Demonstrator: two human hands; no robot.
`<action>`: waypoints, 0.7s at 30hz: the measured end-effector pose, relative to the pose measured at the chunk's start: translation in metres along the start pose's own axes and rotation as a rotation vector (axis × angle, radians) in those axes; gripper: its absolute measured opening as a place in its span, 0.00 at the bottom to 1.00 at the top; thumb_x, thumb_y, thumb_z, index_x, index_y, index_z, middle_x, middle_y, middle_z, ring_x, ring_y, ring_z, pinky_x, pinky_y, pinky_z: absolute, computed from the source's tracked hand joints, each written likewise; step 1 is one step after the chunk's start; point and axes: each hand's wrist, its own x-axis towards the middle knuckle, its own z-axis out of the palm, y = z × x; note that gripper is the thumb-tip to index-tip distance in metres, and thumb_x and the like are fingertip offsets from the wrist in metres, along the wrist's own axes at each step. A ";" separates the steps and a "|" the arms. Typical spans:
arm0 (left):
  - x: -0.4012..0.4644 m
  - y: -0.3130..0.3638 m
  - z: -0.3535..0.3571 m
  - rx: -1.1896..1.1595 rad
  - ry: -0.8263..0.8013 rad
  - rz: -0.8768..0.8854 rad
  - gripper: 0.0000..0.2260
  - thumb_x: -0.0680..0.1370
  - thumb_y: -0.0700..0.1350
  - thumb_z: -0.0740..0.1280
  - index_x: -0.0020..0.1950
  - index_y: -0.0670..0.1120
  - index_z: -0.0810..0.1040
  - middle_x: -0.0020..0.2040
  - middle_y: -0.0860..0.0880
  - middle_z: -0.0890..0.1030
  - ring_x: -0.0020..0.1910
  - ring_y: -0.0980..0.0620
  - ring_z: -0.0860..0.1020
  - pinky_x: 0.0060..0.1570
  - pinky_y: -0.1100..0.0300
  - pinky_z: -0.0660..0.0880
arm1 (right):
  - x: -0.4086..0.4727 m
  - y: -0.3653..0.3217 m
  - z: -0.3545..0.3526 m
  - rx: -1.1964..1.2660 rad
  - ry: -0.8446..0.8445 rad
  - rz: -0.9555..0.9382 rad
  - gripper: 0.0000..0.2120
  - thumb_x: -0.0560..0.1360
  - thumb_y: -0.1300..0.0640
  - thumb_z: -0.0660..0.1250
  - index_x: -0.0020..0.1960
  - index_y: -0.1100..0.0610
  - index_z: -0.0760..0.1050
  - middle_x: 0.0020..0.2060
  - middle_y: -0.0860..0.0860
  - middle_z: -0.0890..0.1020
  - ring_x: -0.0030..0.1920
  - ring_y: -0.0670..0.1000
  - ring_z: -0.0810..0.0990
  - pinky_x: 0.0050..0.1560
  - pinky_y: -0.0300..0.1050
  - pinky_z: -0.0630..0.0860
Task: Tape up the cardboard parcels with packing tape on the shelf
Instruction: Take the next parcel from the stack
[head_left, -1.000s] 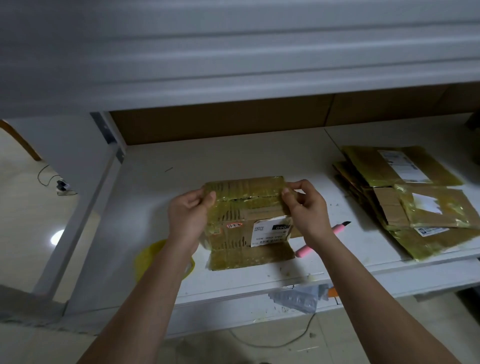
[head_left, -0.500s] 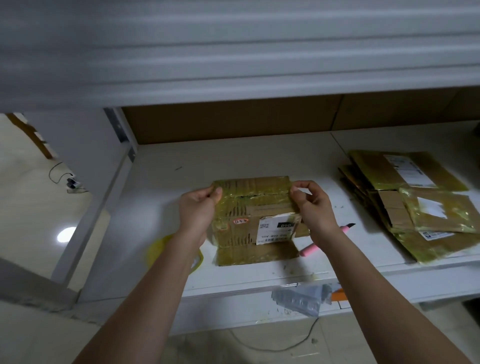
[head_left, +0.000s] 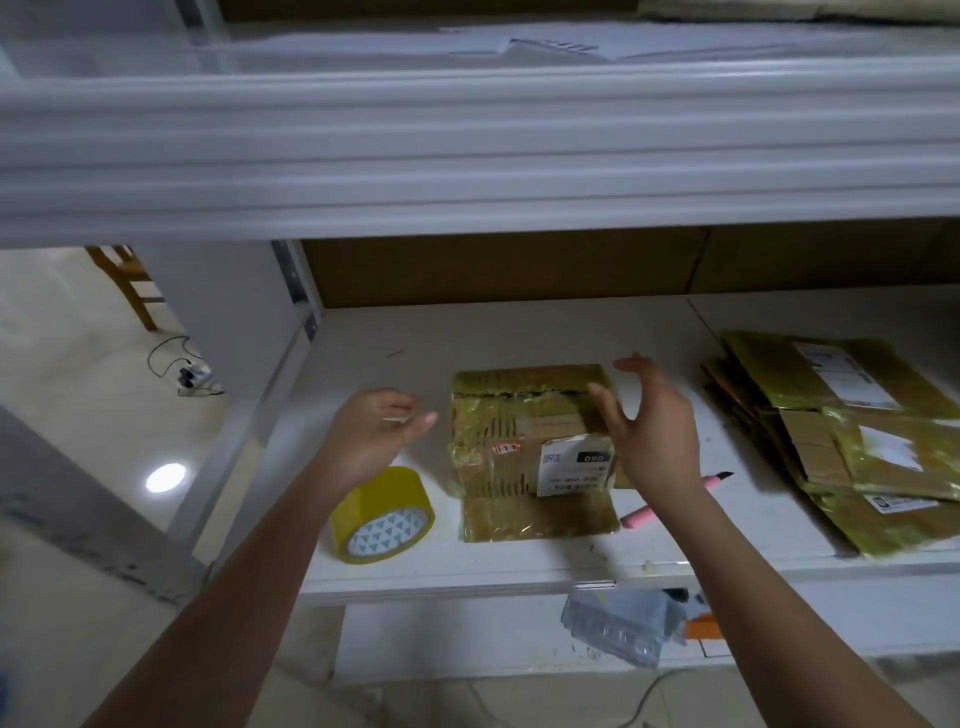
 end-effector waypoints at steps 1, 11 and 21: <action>-0.004 -0.004 -0.005 0.009 -0.030 -0.009 0.21 0.72 0.51 0.75 0.62 0.44 0.80 0.57 0.49 0.82 0.56 0.51 0.80 0.57 0.57 0.75 | -0.005 -0.007 -0.001 0.032 0.050 -0.053 0.16 0.78 0.47 0.66 0.62 0.55 0.74 0.59 0.53 0.80 0.48 0.54 0.81 0.43 0.41 0.72; -0.031 -0.048 -0.023 -0.141 -0.206 -0.124 0.21 0.61 0.51 0.80 0.51 0.50 0.83 0.47 0.49 0.86 0.47 0.53 0.84 0.42 0.64 0.80 | -0.097 -0.058 0.072 0.523 -0.362 -0.195 0.10 0.78 0.61 0.60 0.53 0.59 0.79 0.42 0.49 0.84 0.39 0.43 0.82 0.40 0.40 0.81; -0.038 -0.066 -0.035 -0.230 -0.250 -0.064 0.06 0.72 0.44 0.75 0.48 0.48 0.84 0.43 0.48 0.87 0.44 0.50 0.85 0.42 0.64 0.80 | -0.106 -0.041 0.101 0.240 -0.583 -0.149 0.28 0.72 0.71 0.57 0.71 0.60 0.70 0.58 0.56 0.81 0.54 0.51 0.80 0.53 0.33 0.69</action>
